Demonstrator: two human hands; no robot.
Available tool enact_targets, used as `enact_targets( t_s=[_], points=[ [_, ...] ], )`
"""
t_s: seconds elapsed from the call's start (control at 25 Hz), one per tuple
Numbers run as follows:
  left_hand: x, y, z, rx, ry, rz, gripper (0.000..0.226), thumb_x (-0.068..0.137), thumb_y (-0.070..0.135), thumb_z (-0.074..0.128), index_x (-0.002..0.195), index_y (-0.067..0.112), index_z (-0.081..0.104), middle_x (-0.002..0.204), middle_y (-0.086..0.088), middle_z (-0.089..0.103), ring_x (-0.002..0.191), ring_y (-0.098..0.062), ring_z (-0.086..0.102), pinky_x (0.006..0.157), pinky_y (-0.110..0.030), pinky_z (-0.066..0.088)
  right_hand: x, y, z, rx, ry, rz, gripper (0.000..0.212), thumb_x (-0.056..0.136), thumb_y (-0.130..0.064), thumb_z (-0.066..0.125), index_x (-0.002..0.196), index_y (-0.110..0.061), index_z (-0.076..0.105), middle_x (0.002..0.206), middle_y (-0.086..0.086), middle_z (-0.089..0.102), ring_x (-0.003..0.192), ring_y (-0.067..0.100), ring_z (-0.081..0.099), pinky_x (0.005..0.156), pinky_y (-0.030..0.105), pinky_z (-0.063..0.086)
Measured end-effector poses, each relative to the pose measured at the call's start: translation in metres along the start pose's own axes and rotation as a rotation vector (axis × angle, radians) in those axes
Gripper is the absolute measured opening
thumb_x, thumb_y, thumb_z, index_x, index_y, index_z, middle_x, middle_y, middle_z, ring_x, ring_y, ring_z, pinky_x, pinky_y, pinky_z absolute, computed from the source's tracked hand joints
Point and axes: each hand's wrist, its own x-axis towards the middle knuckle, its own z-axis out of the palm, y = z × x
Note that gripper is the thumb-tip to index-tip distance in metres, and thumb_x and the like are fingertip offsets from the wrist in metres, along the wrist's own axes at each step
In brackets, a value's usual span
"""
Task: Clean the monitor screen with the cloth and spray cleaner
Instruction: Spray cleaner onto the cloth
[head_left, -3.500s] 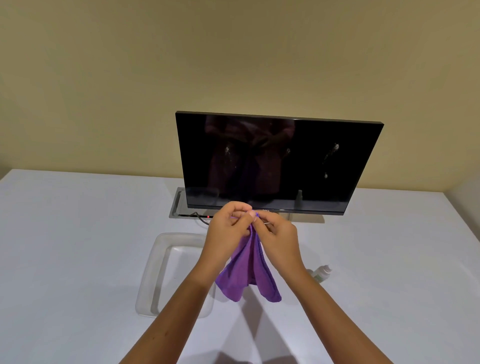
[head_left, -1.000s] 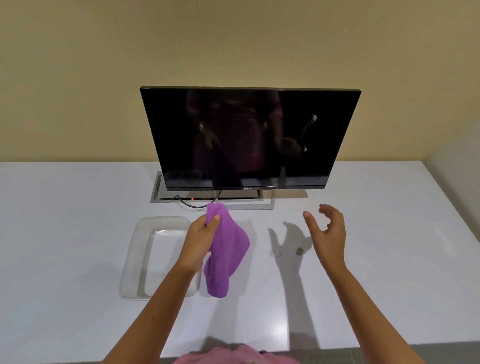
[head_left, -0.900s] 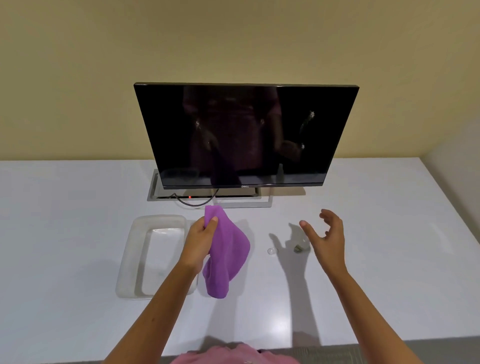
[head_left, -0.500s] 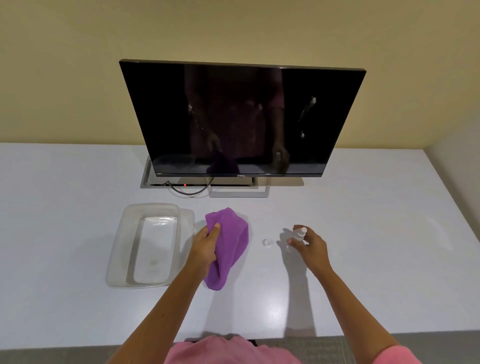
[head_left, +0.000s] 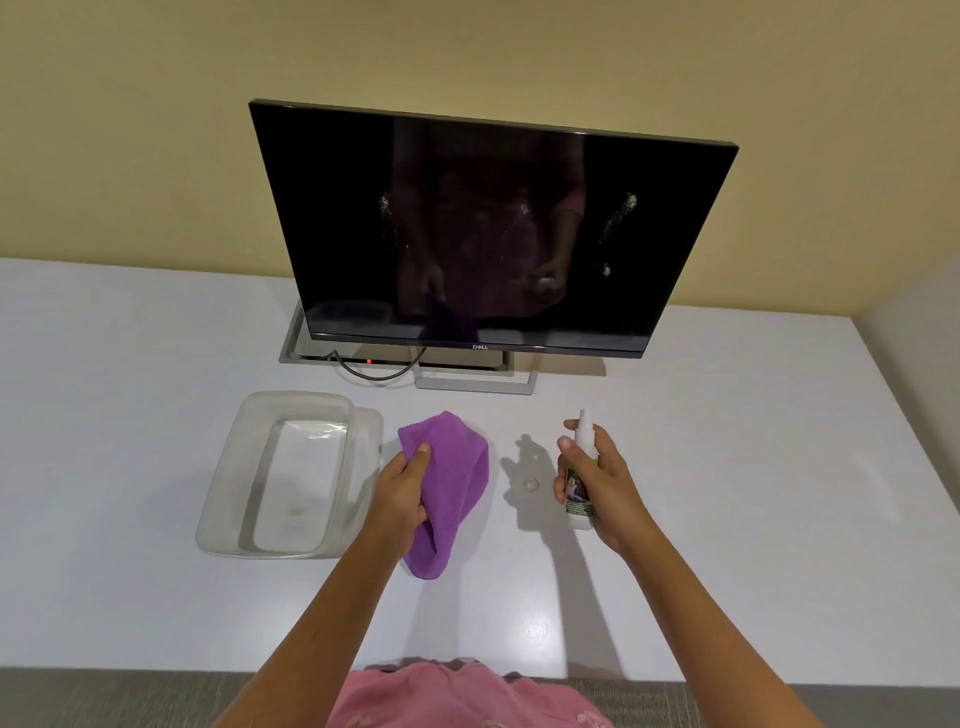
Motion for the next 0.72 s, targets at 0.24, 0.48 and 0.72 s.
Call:
enact_targets(
  t_s=[0.24, 0.48, 0.72],
  points=[
    [-0.008, 0.004, -0.002, -0.025, -0.013, 0.016, 0.033, 0.093, 0.037, 0.054, 0.123, 0.02, 0.055, 0.113, -0.005, 0.063, 0.101, -0.028, 0.062, 0.076, -0.043, 0.058, -0.001, -0.014, 0.019, 0.257, -0.11, 0.09, 0.041, 0.086, -0.04, 0.064, 0.123, -0.047, 0.05, 0.068, 0.003, 0.053, 0.048, 0.012, 0.042, 0.047, 0.024, 0.042],
    [-0.013, 0.007, 0.0, -0.012, -0.071, 0.008, 0.035, 0.092, 0.039, 0.056, 0.122, 0.02, 0.056, 0.113, -0.006, 0.065, 0.103, -0.029, 0.062, 0.075, -0.041, 0.059, -0.001, -0.019, 0.037, -0.054, -0.27, 0.114, 0.056, 0.09, -0.017, 0.06, 0.125, -0.057, 0.041, 0.072, 0.005, 0.056, 0.051, 0.018, 0.052, 0.057, 0.037, 0.054],
    [-0.012, 0.011, 0.004, 0.108, -0.039, 0.09, 0.015, 0.096, 0.038, 0.048, 0.099, 0.03, 0.06, 0.101, -0.003, 0.068, 0.095, -0.025, 0.064, 0.08, -0.04, 0.055, 0.0, 0.005, 0.059, -0.785, -0.253, -0.281, 0.073, 0.082, -0.009, 0.055, 0.131, -0.058, 0.031, 0.091, 0.002, 0.068, 0.053, 0.005, 0.055, 0.055, 0.027, 0.053]
  ],
)
